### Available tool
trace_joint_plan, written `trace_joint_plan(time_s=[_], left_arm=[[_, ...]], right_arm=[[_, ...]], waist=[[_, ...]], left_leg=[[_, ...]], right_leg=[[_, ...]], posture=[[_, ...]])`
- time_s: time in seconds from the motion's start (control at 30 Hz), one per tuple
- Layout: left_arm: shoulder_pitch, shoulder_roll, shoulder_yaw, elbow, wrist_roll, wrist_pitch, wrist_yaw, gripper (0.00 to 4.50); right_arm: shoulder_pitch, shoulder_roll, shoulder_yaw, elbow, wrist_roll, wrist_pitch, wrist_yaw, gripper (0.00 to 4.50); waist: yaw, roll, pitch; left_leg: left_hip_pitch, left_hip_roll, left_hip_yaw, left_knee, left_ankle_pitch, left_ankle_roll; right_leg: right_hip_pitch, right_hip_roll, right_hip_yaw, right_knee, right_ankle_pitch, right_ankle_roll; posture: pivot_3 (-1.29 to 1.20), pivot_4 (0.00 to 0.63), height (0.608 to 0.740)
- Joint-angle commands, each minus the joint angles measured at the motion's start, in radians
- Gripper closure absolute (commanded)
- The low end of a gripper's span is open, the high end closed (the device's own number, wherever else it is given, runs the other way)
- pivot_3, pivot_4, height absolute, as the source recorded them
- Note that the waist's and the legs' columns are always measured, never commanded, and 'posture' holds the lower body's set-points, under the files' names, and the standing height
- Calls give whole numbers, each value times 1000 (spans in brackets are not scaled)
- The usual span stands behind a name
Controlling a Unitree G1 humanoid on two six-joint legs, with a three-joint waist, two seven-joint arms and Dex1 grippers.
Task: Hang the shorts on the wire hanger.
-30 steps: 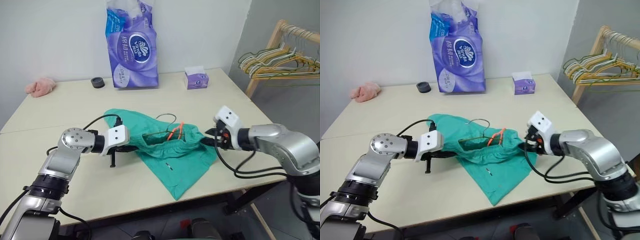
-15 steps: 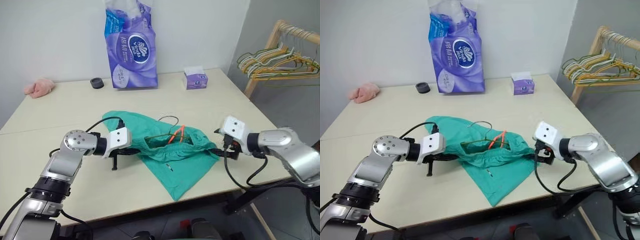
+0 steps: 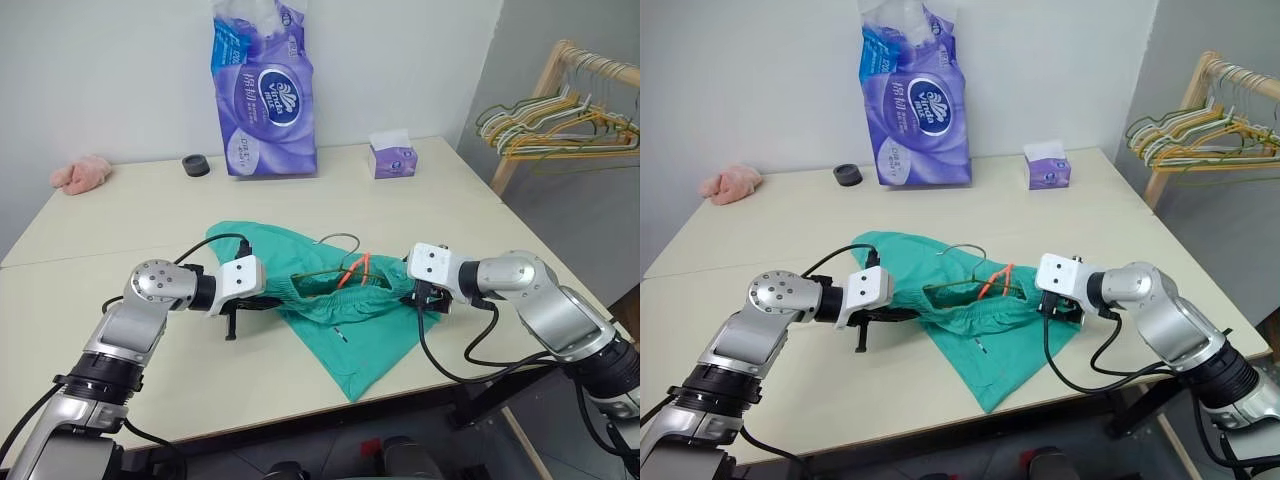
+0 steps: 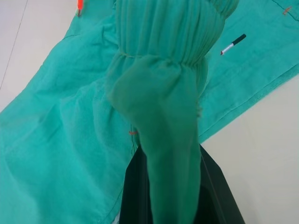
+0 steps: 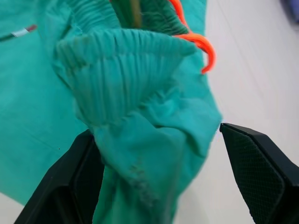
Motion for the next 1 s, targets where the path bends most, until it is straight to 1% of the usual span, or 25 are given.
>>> trace_joint_plan(time_s=[0.03, 0.13, 0.27, 0.47, 0.57, 0.67, 0.8, 0.9, 1.0], left_arm=[[-2, 7, 28, -26, -24, -13, 9, 4500], [-3, 4, 25, -25, -27, -16, 7, 4500], [-14, -2, 24, -17, -30, -22, 6, 4500], [-25, -13, 27, -20, -45, -21, -1, 4500], [-23, -10, 28, -24, -49, -21, -1, 4500], [-22, -7, 34, -30, -58, -16, -2, 4500], [-14, -3, 37, -46, -73, -7, -4, 4500], [-9, 1, 32, -58, -77, -2, -16, 4500], [-8, 3, 31, -62, -78, -1, -20, 4500]], right_arm=[[-30, -16, -34, -41, -66, -83, 1, 535], [-38, -1, -7, -66, -105, -130, 25, 535], [-33, 25, 6, -66, -122, -128, 65, 535], [-44, 73, 33, 15, -113, -105, 150, 535], [-56, 77, 36, 40, -113, -116, 194, 535], [-69, 83, 31, 66, -123, -130, 207, 535], [-109, 125, 37, 118, -136, -126, 202, 535], [-130, 152, 46, 129, -139, -120, 218, 1140], [-138, 168, 49, 126, -139, -110, 242, 2175]], waist=[[0, 0, 0], [0, 0, 0], [-1, 0, 0], [0, 0, 0], [-1, 0, 0], [-1, 0, 0], [-3, 0, 0], [-4, 0, 0], [-4, 0, 0]], left_leg=[[0, 0, 0, 0, 0, 0], [0, 0, 0, 0, 0, 0], [0, 0, 0, 0, 0, 0], [0, 0, 0, 0, 0, 0], [0, 0, 0, 0, 0, 0], [0, 0, 0, 0, 0, -1], [0, 0, 0, 0, 1, -1], [0, 0, 0, 0, 1, -2], [0, 0, -1, 0, 1, -2]], right_leg=[[0, 0, 0, 0, 0, 0], [0, 0, 0, 0, 0, 0], [0, 0, 0, 0, 0, 0], [0, 0, 0, 0, 0, 0], [0, 0, 0, 0, 0, 0], [0, 0, 0, 0, 0, 0], [0, 0, 0, 0, 0, 0], [0, 0, 0, 1, 0, 0], [0, 0, 0, 1, 0, 0]], posture=[[-138, 0, 740], [-142, 0, 740], [-148, 0, 740], [-148, 0, 740], [-142, 0, 740], [-141, 0, 740], [-136, 0, 740], [-137, 0, 740], [-137, 0, 740]])
